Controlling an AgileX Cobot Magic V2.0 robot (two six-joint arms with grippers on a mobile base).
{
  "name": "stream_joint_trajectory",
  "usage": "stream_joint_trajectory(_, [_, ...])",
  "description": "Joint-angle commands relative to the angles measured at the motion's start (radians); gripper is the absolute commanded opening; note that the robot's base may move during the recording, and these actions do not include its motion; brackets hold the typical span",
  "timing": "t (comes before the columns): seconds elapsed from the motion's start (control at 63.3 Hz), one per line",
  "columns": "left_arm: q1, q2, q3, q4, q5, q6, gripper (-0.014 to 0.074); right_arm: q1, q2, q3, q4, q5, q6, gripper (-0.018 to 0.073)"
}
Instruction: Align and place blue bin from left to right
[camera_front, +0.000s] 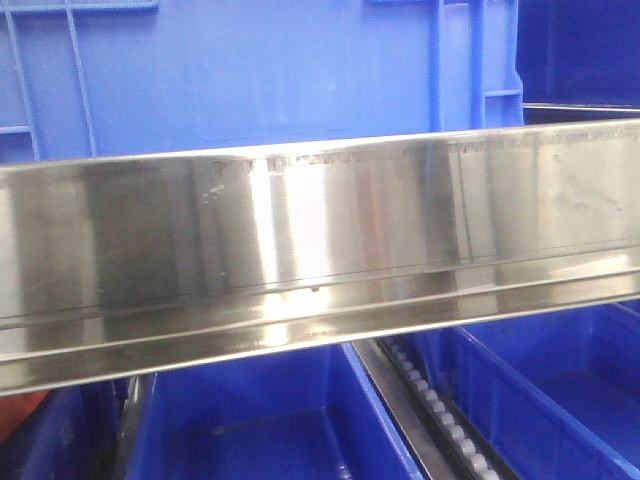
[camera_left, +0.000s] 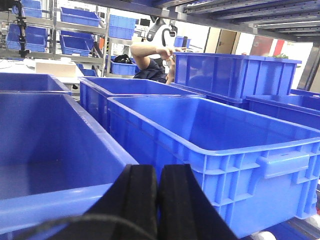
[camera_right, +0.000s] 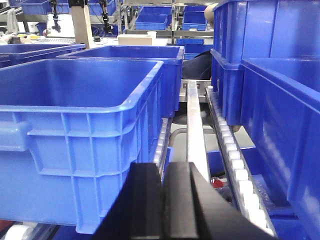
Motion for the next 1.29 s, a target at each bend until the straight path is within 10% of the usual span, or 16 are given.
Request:
stream_joint_trajectory(0.0, [-0.001, -0.007, 0.002, -0.005, -0.019, 0.004, 0.0012, -0.004, -0.006, 0.003, -0.005, -0.027, -0.005, -0.007])
stream_joint_trajectory(1.279, [-0.001, -0.007, 0.002, 0.03, -0.019, 0.004, 0.0012, -0.004, -0.006, 0.003, -0.005, -0.039, -0.005, -0.007])
